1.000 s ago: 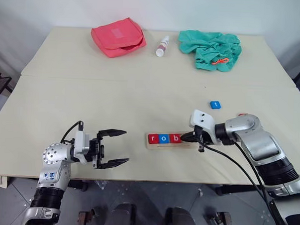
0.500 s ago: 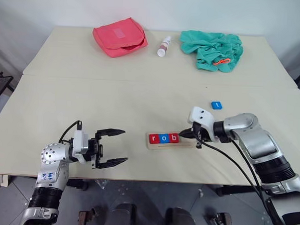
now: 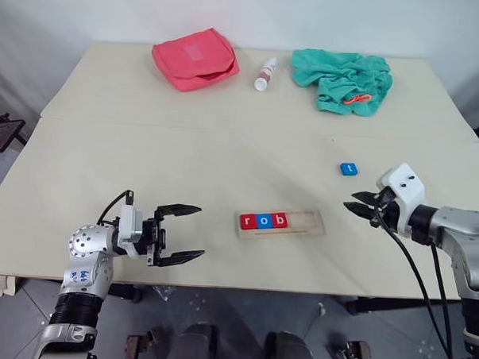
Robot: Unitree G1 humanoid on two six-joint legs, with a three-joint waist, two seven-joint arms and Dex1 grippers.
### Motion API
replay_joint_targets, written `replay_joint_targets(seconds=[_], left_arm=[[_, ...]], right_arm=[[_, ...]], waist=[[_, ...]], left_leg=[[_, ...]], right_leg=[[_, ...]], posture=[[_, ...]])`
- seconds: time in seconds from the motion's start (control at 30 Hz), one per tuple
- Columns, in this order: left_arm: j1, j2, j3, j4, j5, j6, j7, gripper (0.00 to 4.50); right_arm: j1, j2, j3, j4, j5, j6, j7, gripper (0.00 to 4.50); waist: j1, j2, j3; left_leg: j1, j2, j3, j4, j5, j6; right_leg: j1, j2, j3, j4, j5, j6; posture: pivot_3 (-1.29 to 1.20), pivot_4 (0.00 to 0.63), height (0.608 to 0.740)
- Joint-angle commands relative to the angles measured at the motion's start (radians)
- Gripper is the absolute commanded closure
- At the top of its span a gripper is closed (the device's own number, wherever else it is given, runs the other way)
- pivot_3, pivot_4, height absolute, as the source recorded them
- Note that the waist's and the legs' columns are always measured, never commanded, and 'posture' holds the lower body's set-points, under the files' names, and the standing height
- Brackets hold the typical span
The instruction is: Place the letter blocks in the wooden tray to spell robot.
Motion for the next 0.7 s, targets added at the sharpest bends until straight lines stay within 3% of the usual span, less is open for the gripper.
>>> replay_joint_targets(seconds=[0.03, 0.13, 0.2, 0.43, 0.7], left_arm=[[-0.016, 0.001, 0.010, 0.012, -0.013, -0.017, -0.020, 0.00], [-0.022, -0.001, 0.010, 0.024, -0.014, -0.019, -0.036, 0.00], [-0.026, -0.003, 0.010, 0.029, -0.013, -0.020, -0.042, 0.00], [-0.046, -0.006, 0.014, 0.055, -0.012, -0.027, -0.061, 0.00], [-0.037, -0.002, 0.019, 0.050, -0.015, -0.027, -0.068, 0.00]], right_arm=[[0.096, 0.002, -0.190, -0.009, 0.045, -0.023, -0.054, 1.53], [0.161, 0.014, -0.254, -0.005, 0.060, -0.049, -0.086, 0.40], [0.185, 0.019, -0.278, -0.002, 0.073, -0.056, -0.098, 0.02], [0.242, 0.017, -0.355, 0.065, 0.103, -0.097, -0.133, 0.02], [0.250, 0.003, -0.358, 0.089, 0.131, -0.103, -0.139, 0.02]], waist=[[0.008, 0.000, 0.000], [0.012, 0.000, 0.000], [0.010, 0.000, 0.000], [0.010, 0.000, 0.000], [0.009, 0.000, 0.000]], left_leg=[[0.000, 0.000, 0.000, 0.000, 0.000, 0.000], [0.000, -0.001, -0.001, 0.000, 0.000, 0.000], [0.000, -0.001, 0.000, 0.000, 0.000, 0.000], [0.001, 0.000, 0.001, 0.000, 0.000, 0.000], [0.001, 0.000, 0.001, 0.000, 0.000, 0.000]], right_leg=[[0.000, 0.000, 0.000, 0.000, 0.000, 0.000], [0.000, 0.000, 0.000, 0.000, 0.000, 0.000], [0.001, 0.000, 0.000, 0.000, 0.000, 0.000], [0.001, 0.000, 0.001, 0.000, 0.000, 0.000], [0.001, 0.000, 0.001, 0.000, 0.000, 0.000]], posture=[[0.00, 0.150, 0.740], [0.00, 0.150, 0.740], [0.00, 0.150, 0.740], [0.00, 0.150, 0.740], [0.00, 0.150, 0.740]])
